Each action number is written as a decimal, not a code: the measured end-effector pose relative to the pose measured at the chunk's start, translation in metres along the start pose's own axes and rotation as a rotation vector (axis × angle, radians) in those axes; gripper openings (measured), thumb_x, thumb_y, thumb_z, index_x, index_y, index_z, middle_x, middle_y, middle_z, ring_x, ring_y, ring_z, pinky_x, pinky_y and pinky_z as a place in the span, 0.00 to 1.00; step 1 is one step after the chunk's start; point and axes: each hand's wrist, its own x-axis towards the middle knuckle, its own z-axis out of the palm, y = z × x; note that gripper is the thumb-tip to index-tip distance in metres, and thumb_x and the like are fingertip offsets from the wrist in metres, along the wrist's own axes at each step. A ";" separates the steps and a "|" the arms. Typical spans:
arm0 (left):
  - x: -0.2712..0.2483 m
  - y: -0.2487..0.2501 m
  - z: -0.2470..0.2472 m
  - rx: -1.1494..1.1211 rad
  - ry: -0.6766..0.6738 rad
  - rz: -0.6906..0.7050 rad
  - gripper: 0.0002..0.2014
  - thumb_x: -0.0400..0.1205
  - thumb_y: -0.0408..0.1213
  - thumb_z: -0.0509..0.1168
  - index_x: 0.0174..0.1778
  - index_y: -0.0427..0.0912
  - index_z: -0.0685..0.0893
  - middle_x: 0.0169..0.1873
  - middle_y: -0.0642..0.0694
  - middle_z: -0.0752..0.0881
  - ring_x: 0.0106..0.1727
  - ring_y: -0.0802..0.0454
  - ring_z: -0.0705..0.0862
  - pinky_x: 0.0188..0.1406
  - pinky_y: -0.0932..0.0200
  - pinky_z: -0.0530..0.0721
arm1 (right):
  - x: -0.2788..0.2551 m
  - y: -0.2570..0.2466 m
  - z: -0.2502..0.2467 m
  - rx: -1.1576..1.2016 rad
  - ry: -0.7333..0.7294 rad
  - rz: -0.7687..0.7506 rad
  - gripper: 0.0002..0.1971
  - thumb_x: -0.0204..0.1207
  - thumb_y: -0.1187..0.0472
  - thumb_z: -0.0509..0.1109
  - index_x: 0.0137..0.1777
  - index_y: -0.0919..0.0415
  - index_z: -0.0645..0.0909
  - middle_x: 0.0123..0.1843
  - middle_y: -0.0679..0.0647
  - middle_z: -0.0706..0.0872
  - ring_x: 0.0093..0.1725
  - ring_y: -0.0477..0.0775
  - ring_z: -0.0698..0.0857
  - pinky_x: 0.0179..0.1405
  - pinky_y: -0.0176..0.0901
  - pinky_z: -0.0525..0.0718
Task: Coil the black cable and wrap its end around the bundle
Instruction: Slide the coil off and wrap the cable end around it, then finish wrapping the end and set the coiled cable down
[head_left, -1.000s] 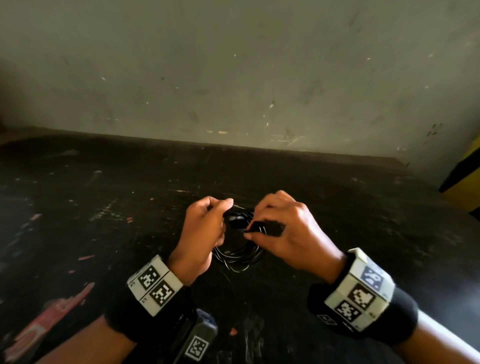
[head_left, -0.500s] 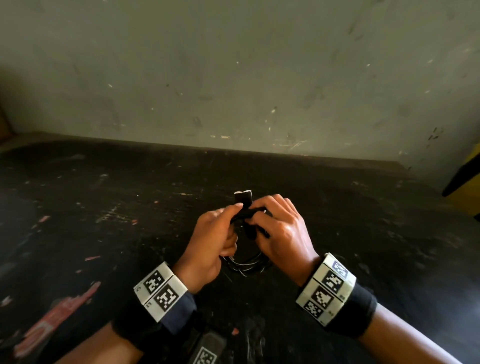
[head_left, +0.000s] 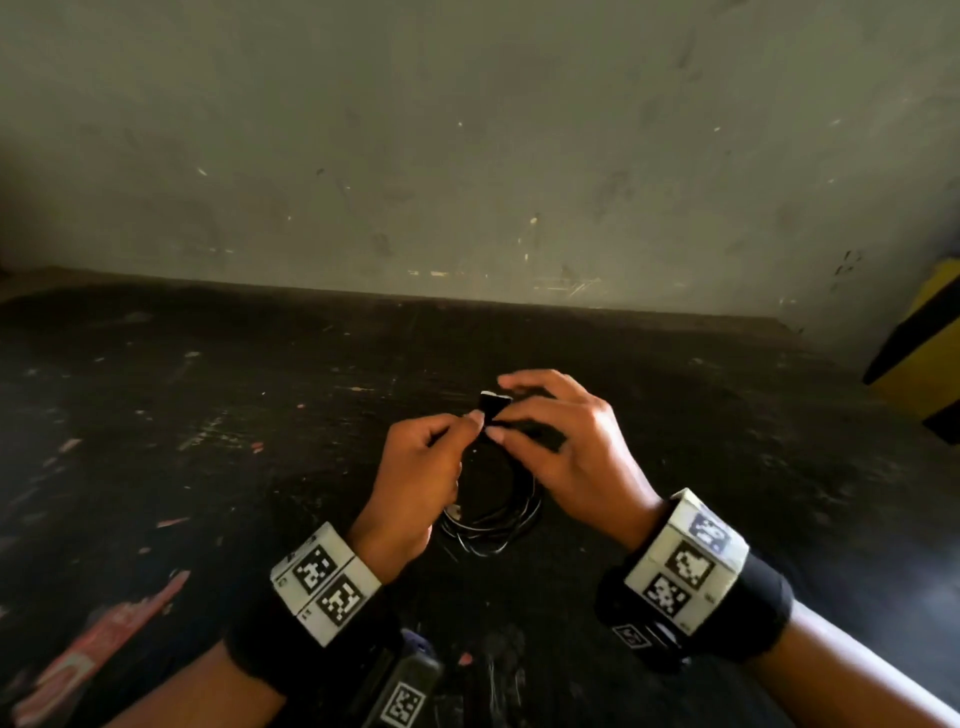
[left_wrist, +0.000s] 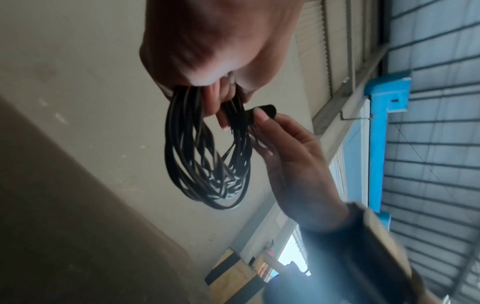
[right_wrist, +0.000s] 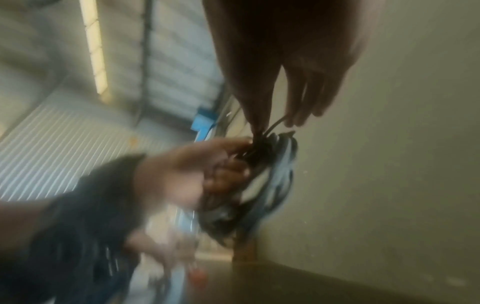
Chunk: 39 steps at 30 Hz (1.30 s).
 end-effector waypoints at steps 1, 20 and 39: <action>-0.001 0.001 0.000 0.023 -0.012 0.038 0.13 0.83 0.37 0.63 0.31 0.43 0.84 0.11 0.56 0.71 0.12 0.63 0.68 0.13 0.71 0.64 | 0.002 0.000 0.000 0.085 0.002 0.077 0.08 0.73 0.57 0.74 0.50 0.56 0.88 0.63 0.52 0.85 0.62 0.43 0.82 0.62 0.46 0.83; 0.002 -0.008 -0.019 0.131 -0.171 0.071 0.14 0.83 0.37 0.62 0.34 0.40 0.86 0.10 0.54 0.72 0.13 0.63 0.68 0.14 0.70 0.65 | 0.008 -0.002 0.005 0.476 -0.211 0.486 0.12 0.72 0.64 0.74 0.56 0.58 0.85 0.41 0.54 0.89 0.41 0.50 0.90 0.46 0.41 0.88; 0.014 -0.049 -0.062 -0.561 0.146 -0.335 0.11 0.81 0.35 0.59 0.33 0.38 0.75 0.13 0.54 0.65 0.12 0.60 0.62 0.12 0.67 0.65 | -0.019 0.022 0.064 0.801 -0.133 0.925 0.05 0.74 0.72 0.70 0.49 0.70 0.84 0.41 0.63 0.91 0.37 0.53 0.91 0.35 0.38 0.90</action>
